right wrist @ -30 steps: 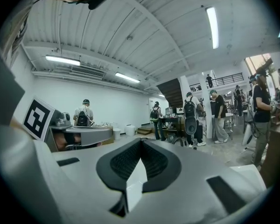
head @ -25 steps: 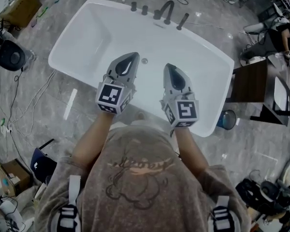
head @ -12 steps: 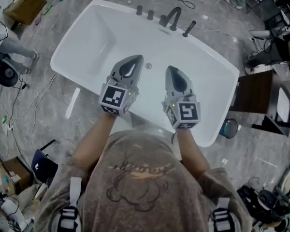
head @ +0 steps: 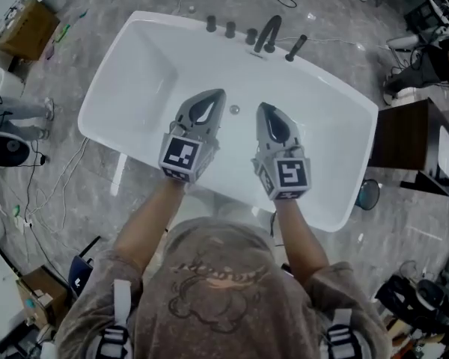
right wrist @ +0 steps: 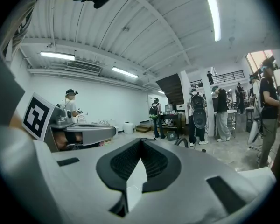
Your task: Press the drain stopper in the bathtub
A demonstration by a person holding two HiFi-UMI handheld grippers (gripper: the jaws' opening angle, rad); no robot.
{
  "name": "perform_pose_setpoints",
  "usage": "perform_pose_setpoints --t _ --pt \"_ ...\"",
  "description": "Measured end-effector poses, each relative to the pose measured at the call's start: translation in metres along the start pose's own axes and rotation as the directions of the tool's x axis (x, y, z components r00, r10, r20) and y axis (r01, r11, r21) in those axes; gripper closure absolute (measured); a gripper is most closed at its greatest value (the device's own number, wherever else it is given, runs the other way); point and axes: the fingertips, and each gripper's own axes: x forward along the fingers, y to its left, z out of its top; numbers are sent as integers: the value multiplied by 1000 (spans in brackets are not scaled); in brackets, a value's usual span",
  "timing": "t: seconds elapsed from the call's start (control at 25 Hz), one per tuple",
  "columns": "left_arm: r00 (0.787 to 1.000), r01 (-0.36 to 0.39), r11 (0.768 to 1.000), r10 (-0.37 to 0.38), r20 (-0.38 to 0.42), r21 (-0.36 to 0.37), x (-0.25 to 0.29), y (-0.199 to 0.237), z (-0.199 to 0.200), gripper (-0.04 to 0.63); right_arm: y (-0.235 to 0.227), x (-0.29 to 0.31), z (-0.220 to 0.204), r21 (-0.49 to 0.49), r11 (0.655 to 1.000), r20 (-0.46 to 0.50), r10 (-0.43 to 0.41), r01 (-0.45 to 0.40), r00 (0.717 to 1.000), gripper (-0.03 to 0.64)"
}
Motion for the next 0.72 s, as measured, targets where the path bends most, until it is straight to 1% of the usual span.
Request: perform_pose_setpoints --t 0.16,0.32,0.52,0.72 --pt "999 31 999 -30 -11 17 20 19 -17 594 -5 27 -13 9 1000 5 -19 19 1000 615" --pt "999 41 999 -41 -21 -14 34 36 -30 595 -13 50 -25 6 999 15 -47 47 999 615" --pt "998 64 997 -64 -24 -32 52 51 -52 595 -25 70 -46 11 996 3 -84 84 996 615" --pt "995 94 995 -96 -27 -42 70 62 -83 594 -32 95 -72 22 996 8 -84 84 996 615"
